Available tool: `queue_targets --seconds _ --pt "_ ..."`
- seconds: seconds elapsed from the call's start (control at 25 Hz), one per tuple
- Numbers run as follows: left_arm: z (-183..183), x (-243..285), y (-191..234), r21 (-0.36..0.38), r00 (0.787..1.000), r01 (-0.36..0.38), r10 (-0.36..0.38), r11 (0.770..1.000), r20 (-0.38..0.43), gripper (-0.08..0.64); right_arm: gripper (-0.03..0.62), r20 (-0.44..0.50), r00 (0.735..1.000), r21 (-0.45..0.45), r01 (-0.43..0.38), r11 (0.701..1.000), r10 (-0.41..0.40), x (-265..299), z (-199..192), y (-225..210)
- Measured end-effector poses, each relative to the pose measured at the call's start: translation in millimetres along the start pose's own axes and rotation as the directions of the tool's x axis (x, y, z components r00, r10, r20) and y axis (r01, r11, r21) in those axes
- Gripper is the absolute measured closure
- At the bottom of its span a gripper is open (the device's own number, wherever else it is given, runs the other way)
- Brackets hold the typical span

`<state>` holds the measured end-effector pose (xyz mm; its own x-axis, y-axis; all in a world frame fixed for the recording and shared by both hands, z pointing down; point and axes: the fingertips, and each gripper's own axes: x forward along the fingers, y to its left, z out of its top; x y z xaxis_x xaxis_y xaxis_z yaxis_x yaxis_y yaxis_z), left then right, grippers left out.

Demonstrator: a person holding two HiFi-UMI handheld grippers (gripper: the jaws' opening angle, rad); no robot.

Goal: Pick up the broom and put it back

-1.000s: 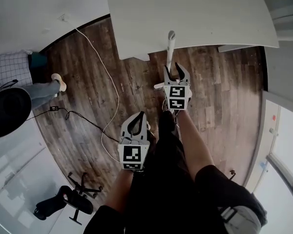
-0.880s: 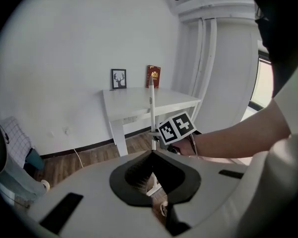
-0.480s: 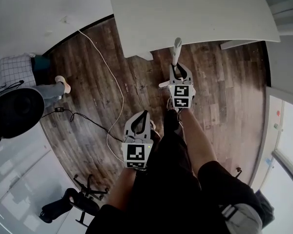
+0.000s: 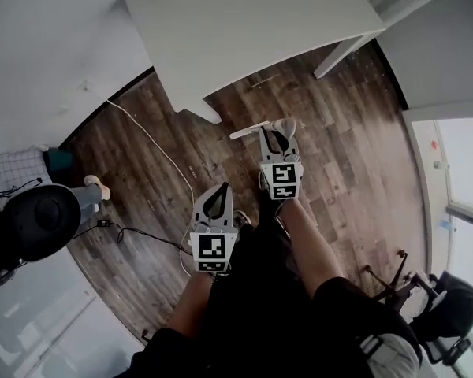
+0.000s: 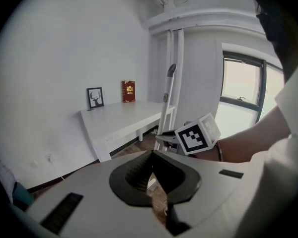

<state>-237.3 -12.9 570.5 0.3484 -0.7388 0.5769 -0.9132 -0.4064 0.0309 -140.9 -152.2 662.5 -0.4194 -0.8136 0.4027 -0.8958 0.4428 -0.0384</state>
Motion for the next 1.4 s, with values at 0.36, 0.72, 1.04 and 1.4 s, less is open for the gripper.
queue_targets --seconds 0.36,0.72,1.04,1.4 --pt "61 -29 4 0.034 0.990 0.015 -0.020 0.999 0.138 0.558 0.502 0.122 0.992 -0.060 0.049 0.997 -0.041 -99 99 9" --pt "106 -29 -24 0.062 0.966 0.075 -0.088 0.995 0.242 0.558 0.502 0.118 0.989 -0.069 0.102 0.992 -0.093 -174 114 -4" --pt "131 -28 -65 0.095 0.942 0.151 -0.173 0.984 0.289 0.558 0.502 0.127 0.983 -0.066 0.145 0.987 -0.136 -220 113 -17" --pt "137 -29 -84 0.155 0.943 0.172 -0.208 0.973 0.261 0.560 0.502 0.159 0.975 -0.067 0.169 0.983 -0.157 -231 122 -24"
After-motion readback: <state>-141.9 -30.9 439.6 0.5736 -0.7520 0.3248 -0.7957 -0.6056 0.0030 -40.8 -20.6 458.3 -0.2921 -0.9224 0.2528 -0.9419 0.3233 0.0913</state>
